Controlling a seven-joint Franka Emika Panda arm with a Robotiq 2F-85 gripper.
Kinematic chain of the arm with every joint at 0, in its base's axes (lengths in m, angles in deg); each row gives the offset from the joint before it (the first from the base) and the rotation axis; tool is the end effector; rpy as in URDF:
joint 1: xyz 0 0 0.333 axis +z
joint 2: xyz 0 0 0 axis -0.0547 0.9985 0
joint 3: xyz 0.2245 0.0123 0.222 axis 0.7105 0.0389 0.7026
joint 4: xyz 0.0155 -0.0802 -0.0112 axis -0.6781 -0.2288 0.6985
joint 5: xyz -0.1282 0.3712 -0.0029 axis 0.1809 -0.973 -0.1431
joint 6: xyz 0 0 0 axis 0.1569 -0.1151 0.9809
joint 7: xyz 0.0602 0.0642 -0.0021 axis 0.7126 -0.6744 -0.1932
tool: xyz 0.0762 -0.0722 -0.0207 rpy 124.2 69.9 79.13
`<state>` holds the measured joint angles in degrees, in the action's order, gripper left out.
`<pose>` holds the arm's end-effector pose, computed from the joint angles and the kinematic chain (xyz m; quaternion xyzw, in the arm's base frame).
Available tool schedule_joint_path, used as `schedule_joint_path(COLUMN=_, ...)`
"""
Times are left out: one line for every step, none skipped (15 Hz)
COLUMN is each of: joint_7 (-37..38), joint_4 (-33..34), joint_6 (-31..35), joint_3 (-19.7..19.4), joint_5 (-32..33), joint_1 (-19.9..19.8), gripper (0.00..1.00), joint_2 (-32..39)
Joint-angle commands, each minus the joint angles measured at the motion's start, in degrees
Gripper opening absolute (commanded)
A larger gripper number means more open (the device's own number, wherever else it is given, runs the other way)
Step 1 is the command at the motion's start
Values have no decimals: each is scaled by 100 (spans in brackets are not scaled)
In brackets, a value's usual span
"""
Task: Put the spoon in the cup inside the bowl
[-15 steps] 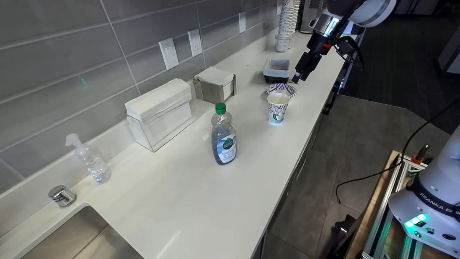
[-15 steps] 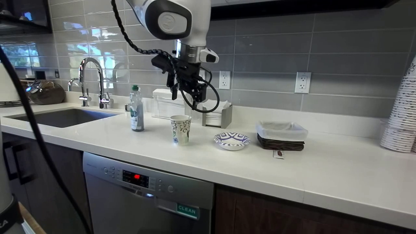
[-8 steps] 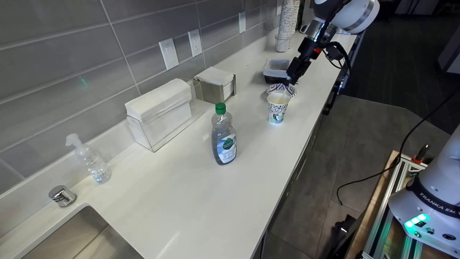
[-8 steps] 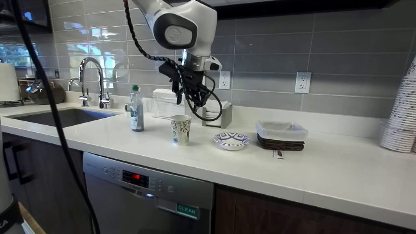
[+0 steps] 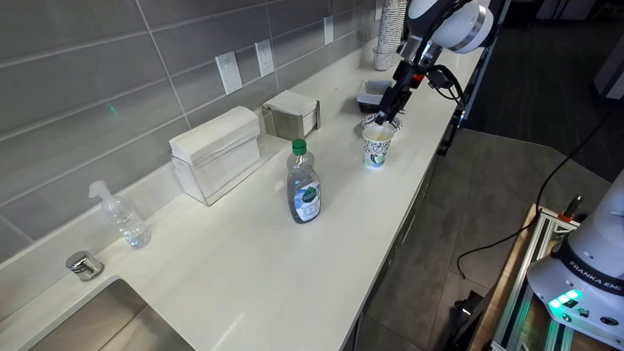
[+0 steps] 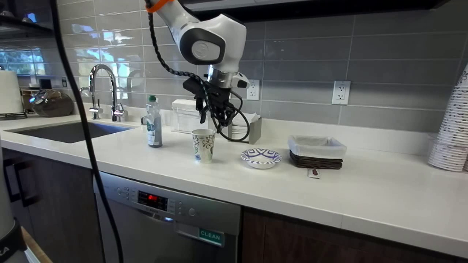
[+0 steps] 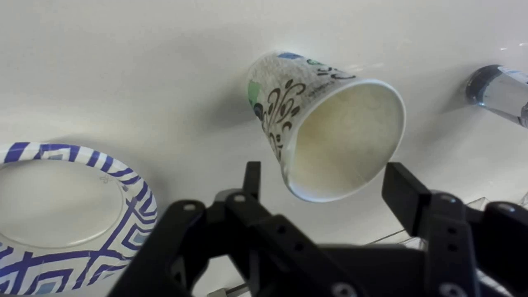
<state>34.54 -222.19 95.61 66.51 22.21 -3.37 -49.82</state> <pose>0.4956 -0.1003 0.3806 -0.9765 -0.0398 -0.1091 0.1813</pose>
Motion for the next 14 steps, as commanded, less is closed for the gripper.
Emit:
schedule_joint_path(joint_7=91, joint_4=206, joint_6=-242, joint_3=184, joint_5=-92, joint_1=-170, gripper=76, joint_2=227)
schedule_joint_path(joint_7=109, joint_4=228, joint_6=-256, joint_3=215, joint_5=-98, joint_1=-186, gripper=74, joint_2=236)
schedule_joint_path(joint_7=130, joint_4=246, joint_6=-257, joint_3=243, joint_5=-98, joint_1=-204, gripper=74, joint_2=249)
schedule_joint_path(joint_7=158, joint_4=259, joint_6=-264, joint_3=268, joint_5=-82, joint_1=-220, gripper=71, joint_2=244)
schedule_joint_path(joint_7=169, joint_4=270, joint_6=-275, joint_3=286, joint_5=-93, joint_1=-232, gripper=70, joint_2=231)
schedule_joint_path(joint_7=198, joint_4=279, joint_6=-285, joint_3=303, joint_5=-84, joint_1=-243, gripper=67, joint_2=219)
schedule_joint_path(joint_7=232, joint_4=294, joint_6=-340, joint_3=315, joint_5=-79, joint_1=-254, gripper=67, joint_2=197)
schedule_joint_path(joint_7=270, joint_4=316, joint_6=-428, joint_3=322, joint_5=-68, joint_1=-259, gripper=64, joint_2=175)
schedule_joint_path(joint_7=325, joint_4=336, joint_6=-505, joint_3=328, joint_5=-47, joint_1=-266, gripper=67, joint_2=160)
schedule_joint_path(joint_7=359, joint_4=360, joint_6=-614, joint_3=332, joint_5=-42, joint_1=-276, gripper=69, joint_2=149)
schedule_joint_path(joint_7=388, joint_4=372, joint_6=-676, joint_3=335, joint_5=-27, joint_1=-284, gripper=69, joint_2=141)
schedule_joint_path(joint_7=418, joint_4=388, joint_6=-745, joint_3=338, joint_5=-3, joint_1=-298, gripper=71, joint_2=131)
schedule_joint_path(joint_7=459, joint_4=401, joint_6=-815, joint_3=339, joint_5=23, joint_1=-316, gripper=73, joint_2=130)
schedule_joint_path(joint_7=470, joint_4=414, joint_6=-880, joint_3=339, joint_5=9, joint_1=-330, gripper=72, joint_2=130)
